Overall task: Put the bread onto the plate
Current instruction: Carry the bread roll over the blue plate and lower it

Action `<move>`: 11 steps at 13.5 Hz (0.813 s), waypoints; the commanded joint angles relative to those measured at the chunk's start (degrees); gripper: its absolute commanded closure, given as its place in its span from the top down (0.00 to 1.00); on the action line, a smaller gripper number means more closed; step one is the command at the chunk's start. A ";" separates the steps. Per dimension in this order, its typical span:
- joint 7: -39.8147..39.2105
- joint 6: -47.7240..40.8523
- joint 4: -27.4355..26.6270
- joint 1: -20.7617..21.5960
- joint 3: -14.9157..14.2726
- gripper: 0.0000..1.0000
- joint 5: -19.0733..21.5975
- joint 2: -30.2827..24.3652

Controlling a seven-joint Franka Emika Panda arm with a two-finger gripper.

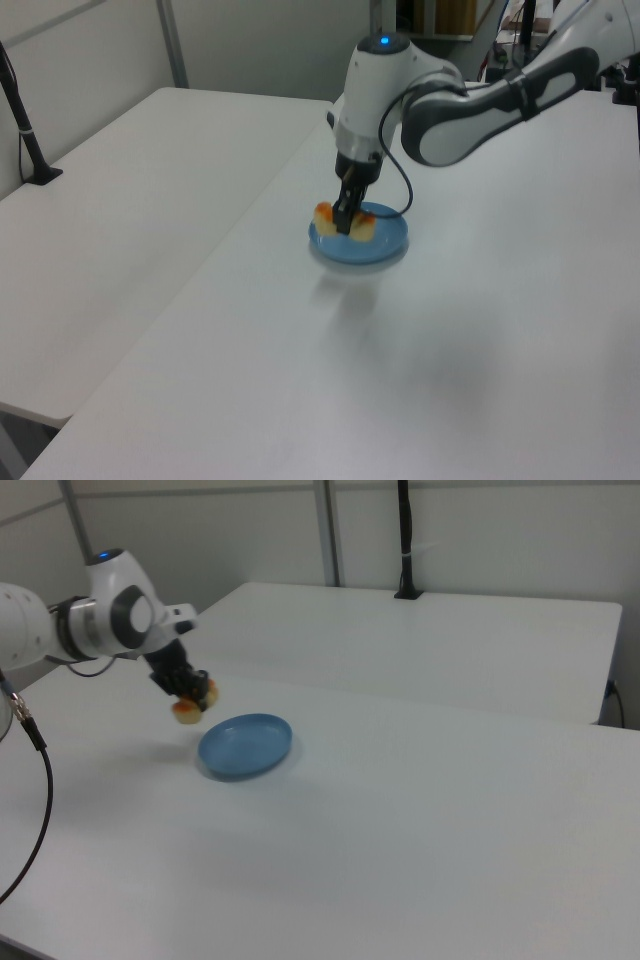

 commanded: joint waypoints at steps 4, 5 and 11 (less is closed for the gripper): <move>-9.56 0.36 -1.77 -6.55 -0.11 0.33 -0.97 2.40; -9.56 0.45 -1.77 -6.55 -0.11 0.35 -1.06 3.20; -9.47 3.35 -1.86 -6.82 -0.11 0.93 -0.88 5.32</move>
